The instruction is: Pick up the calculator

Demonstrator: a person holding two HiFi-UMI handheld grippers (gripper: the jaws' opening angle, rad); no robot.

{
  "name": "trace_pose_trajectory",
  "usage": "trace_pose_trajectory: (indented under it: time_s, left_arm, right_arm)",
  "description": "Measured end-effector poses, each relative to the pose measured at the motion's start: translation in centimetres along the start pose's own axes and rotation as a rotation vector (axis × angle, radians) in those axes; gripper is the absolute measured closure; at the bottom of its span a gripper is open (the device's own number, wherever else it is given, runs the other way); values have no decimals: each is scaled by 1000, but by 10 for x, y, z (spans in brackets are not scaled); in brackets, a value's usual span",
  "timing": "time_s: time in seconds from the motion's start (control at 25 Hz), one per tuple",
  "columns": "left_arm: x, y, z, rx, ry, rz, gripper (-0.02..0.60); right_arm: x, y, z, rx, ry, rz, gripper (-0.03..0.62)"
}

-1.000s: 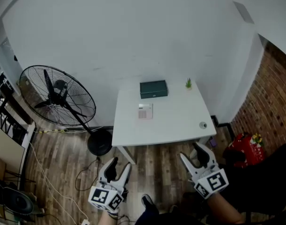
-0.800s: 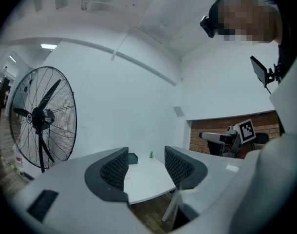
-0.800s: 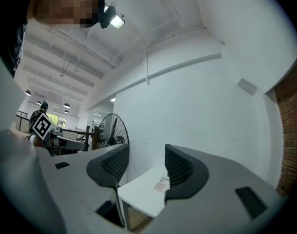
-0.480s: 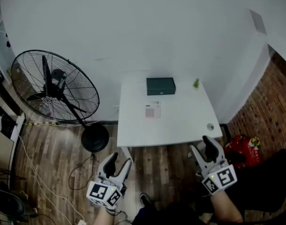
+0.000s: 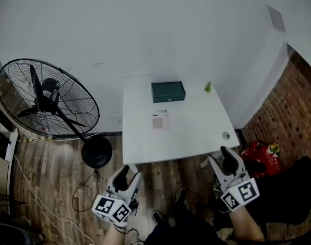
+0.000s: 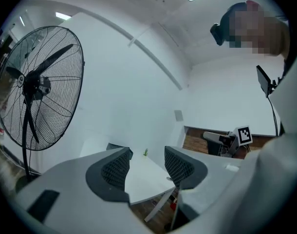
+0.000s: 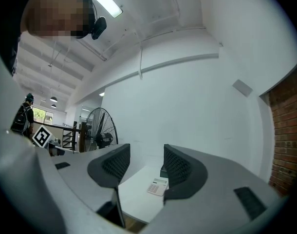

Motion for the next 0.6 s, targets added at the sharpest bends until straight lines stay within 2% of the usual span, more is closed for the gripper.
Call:
trace_pose_trajectory:
  time_s: [0.2, 0.32, 0.48, 0.6]
  left_arm:
    - [19, 14, -10, 39, 18, -10, 360]
    - [36, 20, -18, 52, 39, -21, 360]
    - [75, 16, -22, 36, 52, -41, 360]
    - [108, 9, -23, 54, 75, -72, 360]
  right_arm:
    - [25, -10, 26, 46, -17, 21, 375]
    - [48, -12, 42, 71, 3, 50, 378]
    - [78, -14, 72, 97, 28, 64, 380]
    - [95, -22, 104, 119, 46, 63, 384]
Point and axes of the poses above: the fingertips, and each gripper's own axes: x forward along the fingers, z to its right, y out of its top, the point moved 8 cm from there along -x, backward along the fingers, and after that the axes turned 5 degrees about z, right-handed, at the moved point
